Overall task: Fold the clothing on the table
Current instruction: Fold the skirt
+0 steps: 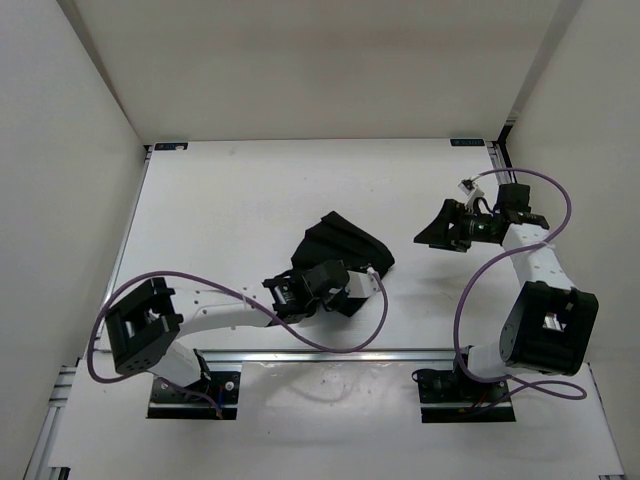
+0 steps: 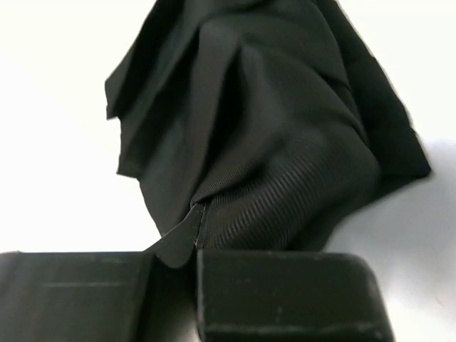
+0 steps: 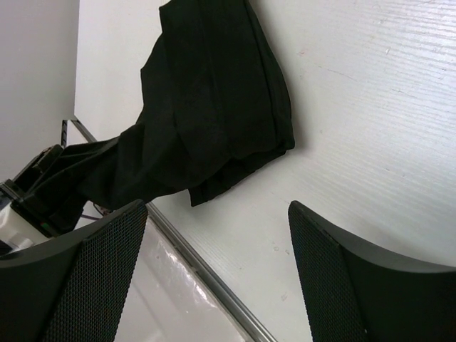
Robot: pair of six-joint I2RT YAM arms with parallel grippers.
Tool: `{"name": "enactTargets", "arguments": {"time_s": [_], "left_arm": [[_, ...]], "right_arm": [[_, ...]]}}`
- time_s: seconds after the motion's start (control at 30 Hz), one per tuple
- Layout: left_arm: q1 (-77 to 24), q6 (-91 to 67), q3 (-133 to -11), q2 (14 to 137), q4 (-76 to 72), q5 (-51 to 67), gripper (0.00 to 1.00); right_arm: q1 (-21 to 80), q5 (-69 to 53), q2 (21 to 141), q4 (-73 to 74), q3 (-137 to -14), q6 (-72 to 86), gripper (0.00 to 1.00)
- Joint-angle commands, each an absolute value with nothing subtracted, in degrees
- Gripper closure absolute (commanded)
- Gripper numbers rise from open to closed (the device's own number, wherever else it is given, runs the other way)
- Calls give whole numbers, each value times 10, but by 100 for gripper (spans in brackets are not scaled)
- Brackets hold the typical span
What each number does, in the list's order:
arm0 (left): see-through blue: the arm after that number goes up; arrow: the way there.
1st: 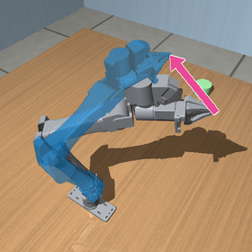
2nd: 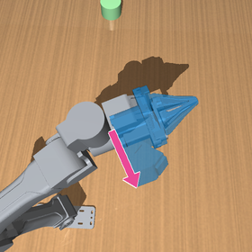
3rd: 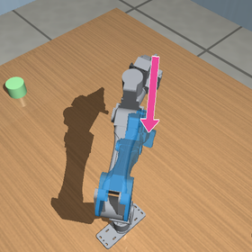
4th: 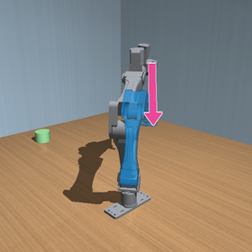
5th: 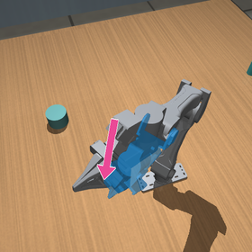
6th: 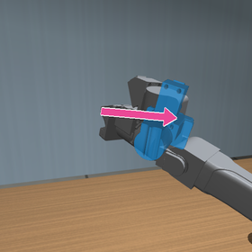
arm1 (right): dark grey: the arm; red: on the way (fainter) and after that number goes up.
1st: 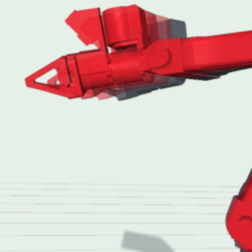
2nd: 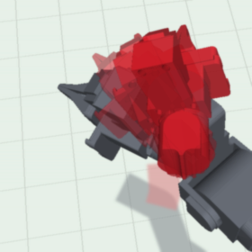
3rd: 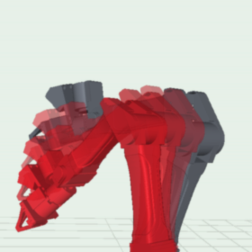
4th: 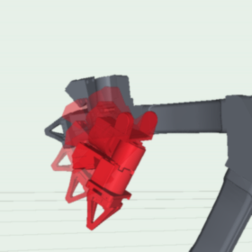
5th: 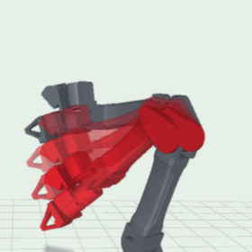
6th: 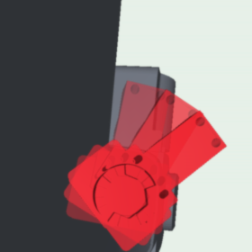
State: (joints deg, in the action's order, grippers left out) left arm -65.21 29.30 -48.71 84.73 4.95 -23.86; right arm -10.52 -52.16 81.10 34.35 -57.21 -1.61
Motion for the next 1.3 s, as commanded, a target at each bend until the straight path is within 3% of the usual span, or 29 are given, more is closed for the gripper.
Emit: {"name": "enactTargets", "arguments": {"time_s": [0.0, 0.27, 0.33, 0.37, 0.4, 0.5, 0.97, 1.13, 1.27], "left_arm": [[-637, 361, -536, 873, 6, -255, 100], [-602, 382, -584, 894, 25, -222, 100], [-616, 378, -564, 887, 29, -228, 74], [-620, 377, -557, 879, 33, -231, 50], [-628, 370, -543, 870, 35, -238, 33], [-649, 355, -507, 850, 47, -244, 8], [-661, 294, -456, 791, 82, -156, 1], [-653, 230, -474, 788, 98, -52, 5], [-664, 178, -465, 783, 92, -41, 5]], "right_arm": [[-114, -545, 794, 327, -566, -9, 15], [-122, -555, 789, 322, -555, -3, 15], [-125, -560, 787, 329, -554, -4, 15], [-125, -561, 791, 324, -552, -5, 15], [-126, -562, 787, 326, -551, -7, 14], [-127, -563, 788, 326, -549, -7, 14], [-119, -552, 786, 334, -550, -13, 14], [-120, -553, 785, 337, -546, -18, 13], [-123, -553, 784, 333, -545, -18, 14]]}}
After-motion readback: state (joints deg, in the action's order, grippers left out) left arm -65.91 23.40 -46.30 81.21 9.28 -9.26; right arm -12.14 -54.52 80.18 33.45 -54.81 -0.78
